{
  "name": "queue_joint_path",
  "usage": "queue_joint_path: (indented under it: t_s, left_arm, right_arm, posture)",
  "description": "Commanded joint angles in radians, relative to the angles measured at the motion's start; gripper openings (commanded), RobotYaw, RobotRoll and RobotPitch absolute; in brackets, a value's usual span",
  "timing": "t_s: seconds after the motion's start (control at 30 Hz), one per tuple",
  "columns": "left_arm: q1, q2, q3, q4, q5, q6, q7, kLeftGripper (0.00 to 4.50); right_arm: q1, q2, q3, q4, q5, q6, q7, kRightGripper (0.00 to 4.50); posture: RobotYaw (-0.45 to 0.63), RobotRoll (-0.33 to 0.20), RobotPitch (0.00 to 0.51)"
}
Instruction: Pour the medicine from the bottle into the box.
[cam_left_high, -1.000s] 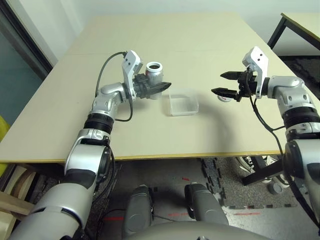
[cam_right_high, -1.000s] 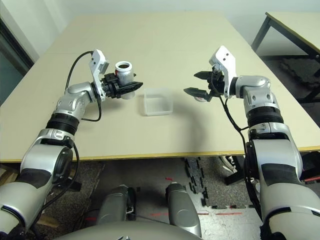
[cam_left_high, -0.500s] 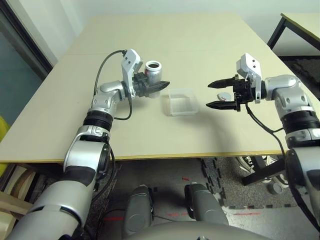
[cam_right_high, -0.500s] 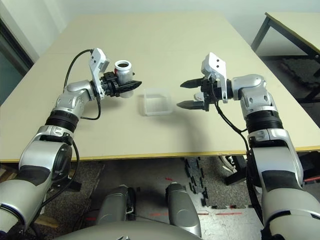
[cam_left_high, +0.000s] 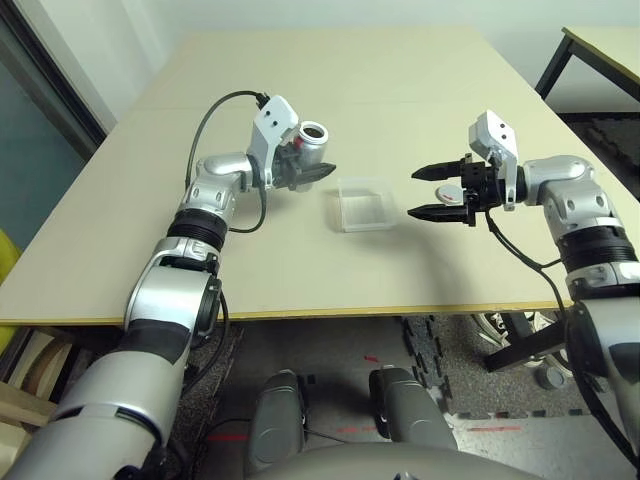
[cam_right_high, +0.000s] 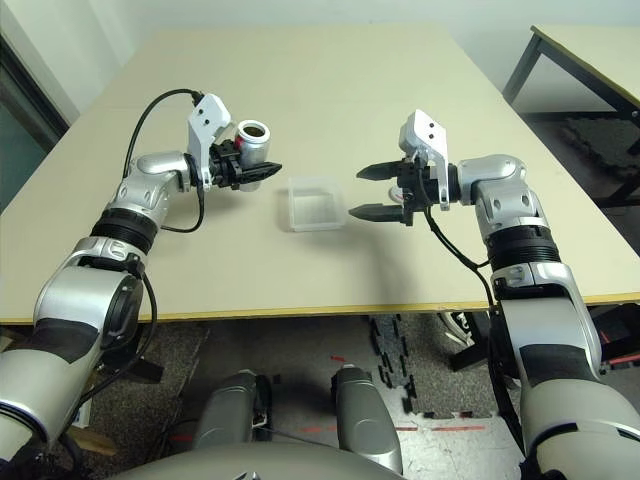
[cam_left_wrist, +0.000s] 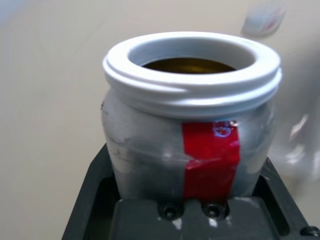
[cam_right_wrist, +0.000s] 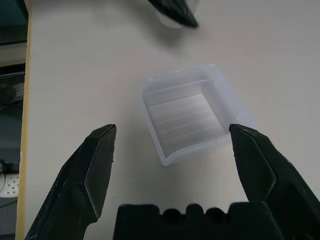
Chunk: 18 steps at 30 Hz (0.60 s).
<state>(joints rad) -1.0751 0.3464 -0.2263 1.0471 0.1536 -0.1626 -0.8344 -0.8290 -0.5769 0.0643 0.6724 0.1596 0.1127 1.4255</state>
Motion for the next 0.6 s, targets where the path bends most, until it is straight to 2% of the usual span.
queue_joint_path:
  t_s: [0.03,0.1,0.17,0.23,0.3,0.6]
  left_arm:
    - [-0.06,0.009,-0.138,0.041,0.194,-0.143,0.139,2.75]
    - [-0.092,0.002,-0.208,0.062,0.286,-0.202,0.222,2.75]
    - [-0.143,-0.003,-0.329,0.077,0.44,-0.265,0.354,2.75]
    - [-0.182,-0.024,-0.397,0.102,0.521,-0.299,0.432,2.75]
    - [-0.23,-0.039,-0.508,0.121,0.652,-0.341,0.54,2.75]
    - [-0.336,-0.12,-0.788,0.229,0.964,-0.348,0.732,2.75]
  right_arm:
    - [0.015,-0.003,-0.005,-0.01,0.011,0.012,-0.012,4.5]
    - [0.016,-0.003,-0.005,-0.011,0.014,0.015,-0.016,4.5]
    - [0.018,0.0,-0.008,-0.014,0.02,0.022,-0.021,4.5]
    - [0.019,0.002,-0.009,-0.015,0.025,0.026,-0.025,4.5]
    - [0.019,0.005,-0.009,-0.016,0.03,0.03,-0.031,4.5]
    - [0.018,0.012,-0.018,-0.019,0.051,0.046,-0.05,4.5]
  posture:
    - [-0.21,0.0,0.035]
    - [-0.21,0.0,0.036]
    - [-0.21,0.0,0.038]
    - [-0.21,0.0,0.039]
    - [-0.21,0.0,0.041]
    - [-0.22,0.0,0.048]
